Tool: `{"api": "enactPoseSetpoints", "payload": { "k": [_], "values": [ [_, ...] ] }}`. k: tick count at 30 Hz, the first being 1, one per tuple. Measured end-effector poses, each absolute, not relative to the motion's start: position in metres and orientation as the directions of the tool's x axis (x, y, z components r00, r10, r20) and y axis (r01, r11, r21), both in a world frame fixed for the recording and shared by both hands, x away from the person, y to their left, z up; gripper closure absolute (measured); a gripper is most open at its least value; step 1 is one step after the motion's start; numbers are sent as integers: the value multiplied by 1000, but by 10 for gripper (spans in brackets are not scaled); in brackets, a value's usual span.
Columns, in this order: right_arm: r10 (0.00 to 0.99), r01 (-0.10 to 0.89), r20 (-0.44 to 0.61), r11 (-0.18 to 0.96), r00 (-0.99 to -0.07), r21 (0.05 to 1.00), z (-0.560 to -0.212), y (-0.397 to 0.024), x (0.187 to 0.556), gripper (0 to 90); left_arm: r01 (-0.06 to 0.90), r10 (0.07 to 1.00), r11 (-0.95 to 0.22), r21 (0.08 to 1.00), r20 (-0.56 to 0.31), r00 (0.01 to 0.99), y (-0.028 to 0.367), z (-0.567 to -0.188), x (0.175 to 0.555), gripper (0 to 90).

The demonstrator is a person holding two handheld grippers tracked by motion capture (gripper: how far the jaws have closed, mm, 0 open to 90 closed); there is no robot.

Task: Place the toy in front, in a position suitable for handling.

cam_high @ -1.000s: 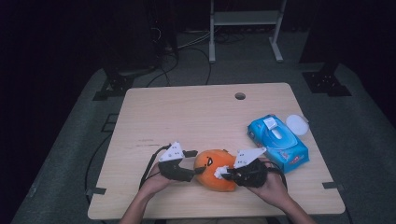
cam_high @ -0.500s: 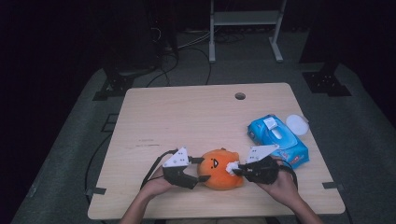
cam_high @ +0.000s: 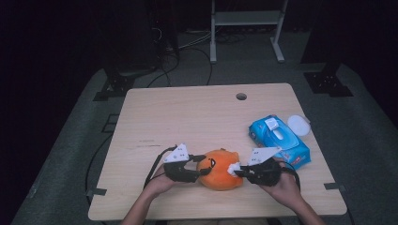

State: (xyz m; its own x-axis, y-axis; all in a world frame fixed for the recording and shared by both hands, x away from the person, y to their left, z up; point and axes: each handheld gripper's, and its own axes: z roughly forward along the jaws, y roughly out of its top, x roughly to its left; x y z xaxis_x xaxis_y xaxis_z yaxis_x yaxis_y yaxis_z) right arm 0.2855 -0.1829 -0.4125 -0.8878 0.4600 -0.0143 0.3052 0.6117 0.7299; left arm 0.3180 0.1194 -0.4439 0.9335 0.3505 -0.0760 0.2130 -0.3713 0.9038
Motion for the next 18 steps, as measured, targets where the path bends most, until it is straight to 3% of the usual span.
{"api": "enactPoseSetpoints", "payload": {
  "k": [4,8,12,18],
  "values": [
    [496,350,6,605,-869,715,-418,-198,289,812,240,376,-349,906,-99,921,120,-447,320,448],
    [408,278,12,600,-913,750,-408,-177,274,811,249,408,-332,910,-100,907,114,-447,320,441],
    [361,205,-72,671,-930,712,-410,-157,267,811,248,420,-335,909,-92,903,113,-447,319,427],
    [476,318,-26,626,-879,712,-415,-193,283,812,241,375,-339,909,-105,921,115,-445,319,362]
  ]
}}
